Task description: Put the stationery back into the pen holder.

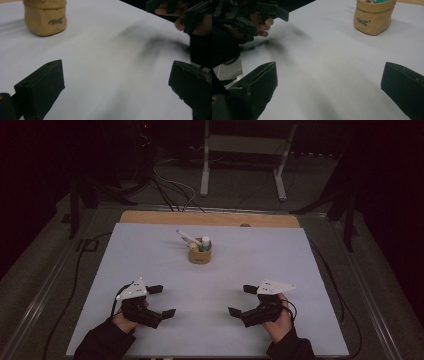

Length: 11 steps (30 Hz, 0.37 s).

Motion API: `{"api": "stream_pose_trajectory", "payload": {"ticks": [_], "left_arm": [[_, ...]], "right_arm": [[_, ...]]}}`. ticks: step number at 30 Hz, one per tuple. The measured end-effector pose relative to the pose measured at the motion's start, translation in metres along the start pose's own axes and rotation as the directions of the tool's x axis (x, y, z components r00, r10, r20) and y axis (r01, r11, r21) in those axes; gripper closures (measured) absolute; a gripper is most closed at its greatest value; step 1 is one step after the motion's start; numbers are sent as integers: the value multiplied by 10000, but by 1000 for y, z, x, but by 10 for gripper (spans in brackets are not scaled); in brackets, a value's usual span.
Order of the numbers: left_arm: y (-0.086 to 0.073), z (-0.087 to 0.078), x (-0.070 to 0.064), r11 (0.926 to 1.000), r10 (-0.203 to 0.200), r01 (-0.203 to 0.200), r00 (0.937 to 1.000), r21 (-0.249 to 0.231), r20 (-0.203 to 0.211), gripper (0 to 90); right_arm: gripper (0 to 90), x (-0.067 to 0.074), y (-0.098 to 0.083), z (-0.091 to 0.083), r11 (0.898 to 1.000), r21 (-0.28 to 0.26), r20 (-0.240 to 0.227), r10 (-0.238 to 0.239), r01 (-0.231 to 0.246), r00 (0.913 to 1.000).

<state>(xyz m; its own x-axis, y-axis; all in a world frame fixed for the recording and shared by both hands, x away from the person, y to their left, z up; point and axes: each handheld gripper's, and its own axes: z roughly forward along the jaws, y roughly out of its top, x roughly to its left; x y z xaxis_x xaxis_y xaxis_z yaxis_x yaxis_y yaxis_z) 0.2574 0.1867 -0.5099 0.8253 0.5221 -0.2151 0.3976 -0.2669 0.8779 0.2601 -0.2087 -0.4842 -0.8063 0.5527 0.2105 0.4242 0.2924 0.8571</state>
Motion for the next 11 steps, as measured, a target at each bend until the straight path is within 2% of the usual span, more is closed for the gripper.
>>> {"api": "stream_pose_trajectory", "payload": {"ticks": [3,8,11], "left_arm": [[-4,-1,0,10000,-29,29,10000,75,-54,8],[-3,-2,-1,10000,20,-20,10000,-61,-19,8],[-5,0,-2,9999,123,-123,9999,83,-3,8]], "right_arm": [[7,0,0,0,10000,-16,8,-20,20,10000],[7,0,0,1,10000,10,27,-60,60,10000],[7,0,-1,1,10000,22,24,-81,81,10000]]}}
